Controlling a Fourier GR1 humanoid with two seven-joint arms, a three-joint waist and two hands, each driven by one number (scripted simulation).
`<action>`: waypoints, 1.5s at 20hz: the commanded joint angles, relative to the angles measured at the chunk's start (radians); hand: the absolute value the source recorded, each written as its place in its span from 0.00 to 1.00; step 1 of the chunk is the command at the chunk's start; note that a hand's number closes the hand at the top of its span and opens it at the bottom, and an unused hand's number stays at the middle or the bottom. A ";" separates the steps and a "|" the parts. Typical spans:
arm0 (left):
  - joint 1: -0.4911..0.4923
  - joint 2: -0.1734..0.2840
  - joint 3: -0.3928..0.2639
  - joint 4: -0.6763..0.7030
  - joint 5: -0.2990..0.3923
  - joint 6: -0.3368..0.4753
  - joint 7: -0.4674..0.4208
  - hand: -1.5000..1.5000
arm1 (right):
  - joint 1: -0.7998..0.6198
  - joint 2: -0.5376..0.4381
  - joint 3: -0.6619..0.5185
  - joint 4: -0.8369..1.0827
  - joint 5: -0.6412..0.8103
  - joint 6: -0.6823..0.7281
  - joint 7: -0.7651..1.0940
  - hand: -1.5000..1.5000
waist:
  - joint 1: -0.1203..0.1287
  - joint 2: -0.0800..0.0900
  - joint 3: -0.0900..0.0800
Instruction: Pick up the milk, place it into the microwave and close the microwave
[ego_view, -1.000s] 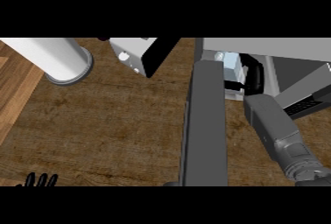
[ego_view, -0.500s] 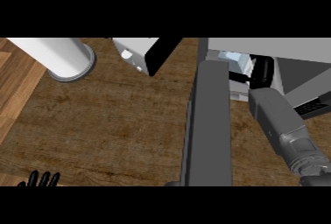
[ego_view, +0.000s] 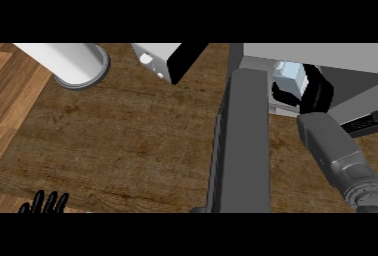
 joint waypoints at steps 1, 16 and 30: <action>-0.026 0.002 0.003 0.006 -0.012 0.003 0.000 0.00 | 0.046 -0.006 0.060 0.064 0.070 -0.216 0.127 0.00 | 0.025 0.008 -0.002; -0.079 0.011 0.025 0.043 -0.006 0.003 0.017 0.00 | -0.081 0.134 0.171 0.046 0.177 0.096 0.095 0.00 | 0.025 -0.016 0.011; -0.040 0.004 0.015 0.032 -0.014 0.000 0.003 0.00 | -0.008 0.175 0.024 -0.068 0.021 0.423 -0.086 0.00 | -0.046 -0.041 0.012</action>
